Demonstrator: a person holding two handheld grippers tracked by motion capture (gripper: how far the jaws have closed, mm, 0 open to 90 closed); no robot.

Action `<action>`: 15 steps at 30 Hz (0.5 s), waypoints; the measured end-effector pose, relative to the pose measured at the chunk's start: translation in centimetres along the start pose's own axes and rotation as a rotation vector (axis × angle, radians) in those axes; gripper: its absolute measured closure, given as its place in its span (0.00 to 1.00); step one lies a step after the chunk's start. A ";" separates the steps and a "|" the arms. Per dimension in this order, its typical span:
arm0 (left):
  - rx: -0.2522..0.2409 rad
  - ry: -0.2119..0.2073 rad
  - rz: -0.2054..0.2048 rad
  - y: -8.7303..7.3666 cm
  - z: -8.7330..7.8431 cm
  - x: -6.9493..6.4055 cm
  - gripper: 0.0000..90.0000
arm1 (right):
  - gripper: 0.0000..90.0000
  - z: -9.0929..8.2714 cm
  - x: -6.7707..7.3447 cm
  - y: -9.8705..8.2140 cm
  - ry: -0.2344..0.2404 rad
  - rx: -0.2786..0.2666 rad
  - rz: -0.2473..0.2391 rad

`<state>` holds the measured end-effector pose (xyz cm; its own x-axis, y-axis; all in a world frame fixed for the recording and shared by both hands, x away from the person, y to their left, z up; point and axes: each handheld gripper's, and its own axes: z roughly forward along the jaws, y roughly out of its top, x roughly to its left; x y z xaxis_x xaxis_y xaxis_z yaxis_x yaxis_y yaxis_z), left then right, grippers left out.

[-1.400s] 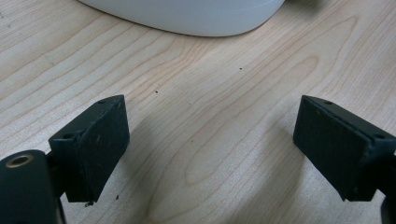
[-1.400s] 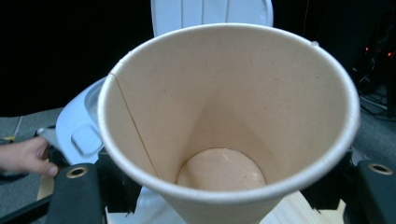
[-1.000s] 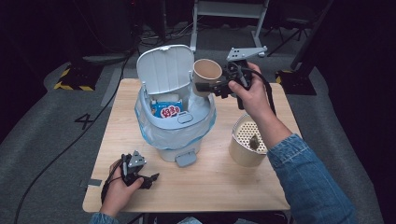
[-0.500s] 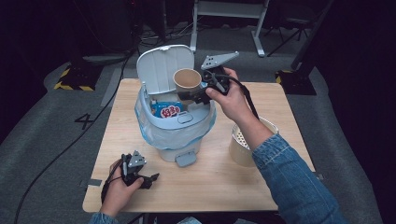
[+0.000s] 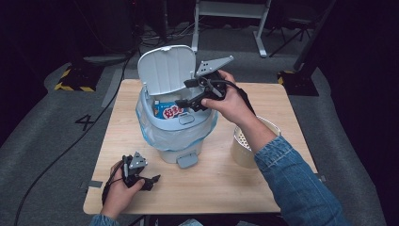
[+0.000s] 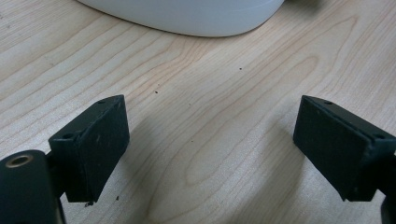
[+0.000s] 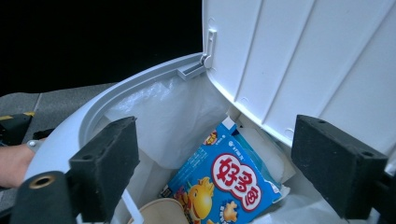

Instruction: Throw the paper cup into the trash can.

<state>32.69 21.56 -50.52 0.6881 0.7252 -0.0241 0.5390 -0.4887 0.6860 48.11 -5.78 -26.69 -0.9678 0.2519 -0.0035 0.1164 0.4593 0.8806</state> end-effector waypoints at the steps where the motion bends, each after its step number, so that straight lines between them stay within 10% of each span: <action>1: 0.000 -0.001 -0.001 0.0 0.0 0.0 0.12 | 0.18 -0.3 0.0 0.1 -0.005 -0.004 -0.001; 15: 0.003 -0.013 0.018 -0.1 -0.1 0.3 0.12 | 0.26 -7.0 0.3 -0.2 -0.119 -0.019 0.037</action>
<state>32.77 21.86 -50.50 0.7037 0.7102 -0.0212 0.5279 -0.5027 0.6845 46.26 -11.81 -23.52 -0.9293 0.3685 -0.0264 0.1461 0.4322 0.8899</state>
